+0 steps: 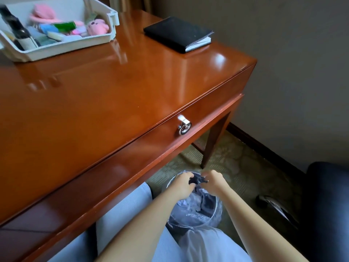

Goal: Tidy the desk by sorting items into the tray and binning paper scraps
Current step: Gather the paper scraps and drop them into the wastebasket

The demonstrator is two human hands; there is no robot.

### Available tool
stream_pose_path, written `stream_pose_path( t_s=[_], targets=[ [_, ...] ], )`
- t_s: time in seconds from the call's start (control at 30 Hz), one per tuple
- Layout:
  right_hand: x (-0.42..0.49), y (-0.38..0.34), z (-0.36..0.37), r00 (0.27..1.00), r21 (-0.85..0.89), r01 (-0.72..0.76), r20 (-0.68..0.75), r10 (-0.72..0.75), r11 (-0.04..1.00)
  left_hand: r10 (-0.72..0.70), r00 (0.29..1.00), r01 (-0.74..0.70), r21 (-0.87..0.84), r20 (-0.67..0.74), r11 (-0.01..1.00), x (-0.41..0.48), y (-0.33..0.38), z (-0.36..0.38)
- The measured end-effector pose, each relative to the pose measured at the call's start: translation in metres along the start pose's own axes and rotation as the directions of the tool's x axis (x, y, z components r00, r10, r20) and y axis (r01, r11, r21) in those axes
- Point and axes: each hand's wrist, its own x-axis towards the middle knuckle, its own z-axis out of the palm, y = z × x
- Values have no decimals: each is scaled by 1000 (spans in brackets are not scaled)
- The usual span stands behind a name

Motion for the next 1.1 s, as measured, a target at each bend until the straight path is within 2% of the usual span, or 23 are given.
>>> stream_pose_path(
  t_s=[0.23, 0.43, 0.63, 0.87, 1.1],
  targets=[
    [-21, -20, -26, 996, -56, 20, -81, -25, 998, 107, 994, -106, 152, 0, 983, -36, 15, -25],
    [-65, -54, -64, 963, -200, 238, -78, -257, 951, 243, 970, -231, 356, 12, 905, -99, 31, -63],
    [-120, -109, -102, 865, -282, 465, -56, -499, 839, 409, 911, -331, 485, -59, 809, -180, 41, -108],
    [-180, -181, -120, 718, -348, 648, -17, -696, 677, 474, 850, -286, 554, -230, 782, -264, 39, -158],
    [-215, -255, -107, 593, -362, 765, 73, -802, 533, 394, 807, -92, 565, -440, 820, -335, -6, -204]
  ],
)
